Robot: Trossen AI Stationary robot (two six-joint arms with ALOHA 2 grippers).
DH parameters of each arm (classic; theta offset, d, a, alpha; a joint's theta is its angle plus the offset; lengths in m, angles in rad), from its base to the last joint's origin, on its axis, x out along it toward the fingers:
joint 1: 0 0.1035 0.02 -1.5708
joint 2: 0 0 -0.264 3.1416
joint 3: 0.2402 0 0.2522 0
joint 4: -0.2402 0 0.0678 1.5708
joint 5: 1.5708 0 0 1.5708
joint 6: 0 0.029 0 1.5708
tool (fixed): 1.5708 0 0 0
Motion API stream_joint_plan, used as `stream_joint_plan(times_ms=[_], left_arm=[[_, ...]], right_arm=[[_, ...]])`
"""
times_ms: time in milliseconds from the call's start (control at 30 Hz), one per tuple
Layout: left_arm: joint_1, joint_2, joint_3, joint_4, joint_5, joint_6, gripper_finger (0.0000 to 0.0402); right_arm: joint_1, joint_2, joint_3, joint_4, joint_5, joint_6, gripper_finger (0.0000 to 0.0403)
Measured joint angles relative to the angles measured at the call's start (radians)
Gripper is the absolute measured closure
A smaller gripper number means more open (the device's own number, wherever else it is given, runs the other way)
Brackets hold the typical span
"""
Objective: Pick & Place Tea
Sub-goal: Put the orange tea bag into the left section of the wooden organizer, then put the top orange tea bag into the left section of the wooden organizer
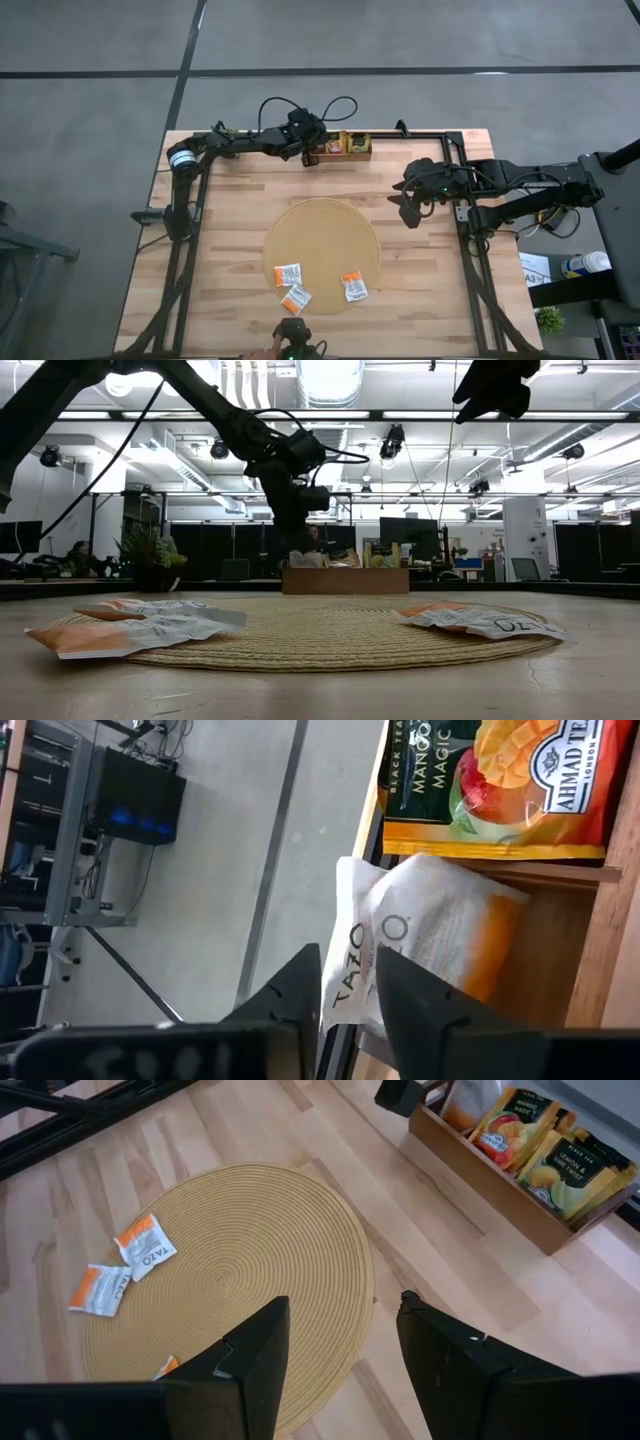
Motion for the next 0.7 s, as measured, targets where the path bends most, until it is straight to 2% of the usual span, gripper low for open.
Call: stream_joint_plan(times_ms=[333, 500, 700], left_arm=[[-0.001, 0.000, 0.001, 0.000, -0.022, -0.001, 0.0296], [-0.032, -0.002, 0.016, -0.006, -0.103, -0.001, 0.0296], [-0.111, -0.006, 0.045, -0.087, -0.215, -0.001, 0.0296]], right_arm=[[0.000, 0.000, 0.000, 0.000, 0.000, 0.000, 0.0220], [0.000, 0.000, 0.000, 0.000, 0.000, -0.004, 0.0220], [0.000, 0.000, 0.000, 0.000, -0.001, -0.031, 0.0220]])
